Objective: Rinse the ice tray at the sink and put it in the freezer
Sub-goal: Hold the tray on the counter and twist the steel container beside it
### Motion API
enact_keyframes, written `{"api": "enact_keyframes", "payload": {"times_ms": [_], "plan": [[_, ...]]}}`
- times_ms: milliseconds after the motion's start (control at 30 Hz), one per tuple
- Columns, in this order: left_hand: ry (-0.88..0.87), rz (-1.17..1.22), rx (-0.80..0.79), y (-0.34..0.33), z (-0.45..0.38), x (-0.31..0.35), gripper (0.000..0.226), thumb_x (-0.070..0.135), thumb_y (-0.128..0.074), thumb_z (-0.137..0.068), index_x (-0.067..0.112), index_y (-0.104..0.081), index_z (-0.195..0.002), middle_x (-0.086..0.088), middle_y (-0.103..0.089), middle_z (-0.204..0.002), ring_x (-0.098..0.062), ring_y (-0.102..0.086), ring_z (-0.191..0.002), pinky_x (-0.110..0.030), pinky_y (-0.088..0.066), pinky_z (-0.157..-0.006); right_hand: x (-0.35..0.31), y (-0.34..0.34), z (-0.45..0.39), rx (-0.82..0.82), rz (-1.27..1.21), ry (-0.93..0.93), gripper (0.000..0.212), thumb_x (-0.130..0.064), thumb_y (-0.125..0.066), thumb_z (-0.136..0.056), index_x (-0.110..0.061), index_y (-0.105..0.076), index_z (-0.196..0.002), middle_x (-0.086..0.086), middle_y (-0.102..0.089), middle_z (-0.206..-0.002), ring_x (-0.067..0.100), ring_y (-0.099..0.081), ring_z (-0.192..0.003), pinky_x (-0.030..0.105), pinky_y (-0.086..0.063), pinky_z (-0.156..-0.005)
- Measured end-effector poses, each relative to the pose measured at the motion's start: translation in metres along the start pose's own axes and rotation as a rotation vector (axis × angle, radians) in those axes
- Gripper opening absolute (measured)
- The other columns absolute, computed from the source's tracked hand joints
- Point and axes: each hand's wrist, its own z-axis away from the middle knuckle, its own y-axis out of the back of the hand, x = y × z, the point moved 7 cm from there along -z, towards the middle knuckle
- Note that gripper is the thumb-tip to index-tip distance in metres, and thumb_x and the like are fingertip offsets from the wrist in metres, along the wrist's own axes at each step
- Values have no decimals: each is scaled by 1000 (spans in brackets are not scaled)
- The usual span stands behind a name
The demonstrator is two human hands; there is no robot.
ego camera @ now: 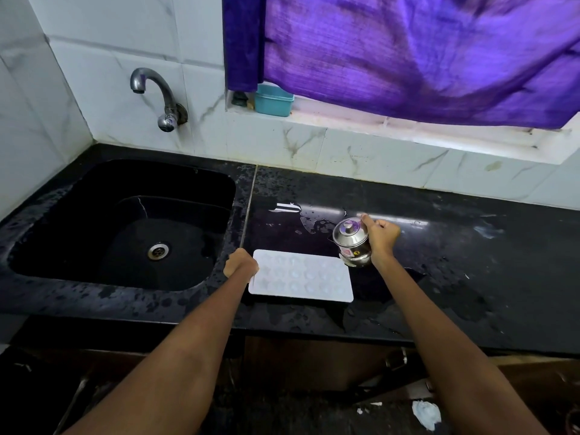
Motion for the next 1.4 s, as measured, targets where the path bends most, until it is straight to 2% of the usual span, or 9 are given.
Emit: {"api": "enact_keyframes", "payload": {"times_ms": [133, 367, 467, 533, 867, 1167, 1233, 1267, 1400], "plan": [[-5, -8, 5, 0, 0, 0, 48, 11, -62, -90, 3, -47, -136, -15, -51, -140, -30, -54, -126, -39, -47, -100, -1, 3, 0, -11, 130, 93, 51, -6, -70, -78, -14, -36, -41, -1, -34, -44, 11, -33, -46, 20, -31, -47], [-16, -23, 12, -1, -1, 1, 48, 12, -61, -92, 2, -46, -136, -16, -49, -141, -30, -52, -127, -39, -46, -100, -3, 9, 10, -22, 374, 258, 60, -6, -69, -80, -18, -28, -37, -3, -27, -37, 9, -23, -38, 11, -26, -42], [-18, -34, 17, 0, 0, 1, 48, 12, -61, -92, 2, -46, -136, -16, -50, -140, -31, -53, -126, -38, -46, -99, -2, 11, 12, -18, 380, 270, 61, -6, -69, -79, -19, -27, -37, -4, -27, -37, 8, -23, -38, 7, -26, -43], [-18, -38, 20, 0, 0, 1, 47, 11, -60, -92, 2, -46, -136, -16, -50, -140, -31, -53, -126, -39, -47, -99, -2, 11, 13, -14, 379, 271, 60, -5, -69, -79, -19, -28, -37, -4, -28, -37, 7, -24, -38, 12, -27, -45], [-14, -20, 29, -1, 0, -1, 42, 11, -62, -90, 3, -51, -131, -14, -54, -137, -29, -56, -124, -38, -48, -97, -8, 8, 15, -20, 366, 296, 62, -4, -70, -78, -19, -26, -37, -4, -26, -37, 10, -21, -39, 16, -26, -47], [-17, -26, 33, -1, 0, -1, 42, 10, -59, -92, 2, -50, -131, -14, -55, -136, -29, -56, -123, -38, -48, -97, -5, 9, 15, -14, 338, 264, 59, -4, -69, -79, -18, -29, -38, -4, -28, -38, 9, -24, -39, 18, -26, -46], [-18, -27, 33, -1, -1, -1, 42, 10, -59, -92, 2, -49, -132, -15, -54, -136, -29, -56, -123, -38, -48, -97, -2, 12, 15, 2, 281, 218, 58, -4, -68, -79, -17, -29, -38, -3, -28, -38, 2, -24, -35, 23, -22, -45], [-20, -29, 33, -1, 0, -1, 42, 11, -60, -92, 2, -49, -132, -15, -54, -136, -29, -56, -123, -38, -48, -97, -1, 14, 13, 15, 231, 185, 58, -3, -67, -79, -17, -29, -38, -4, -27, -37, 4, -25, -30, 25, -21, -47], [-21, -31, 35, 0, 0, 0, 40, 10, -60, -92, 2, -51, -130, -15, -56, -135, -29, -57, -122, -38, -48, -96, 5, 24, 2, 53, 7, -21, 49, -4, -69, -77, -14, -37, -41, -11, -34, -24, 0, -31, -26, 19, -32, -41]]}}
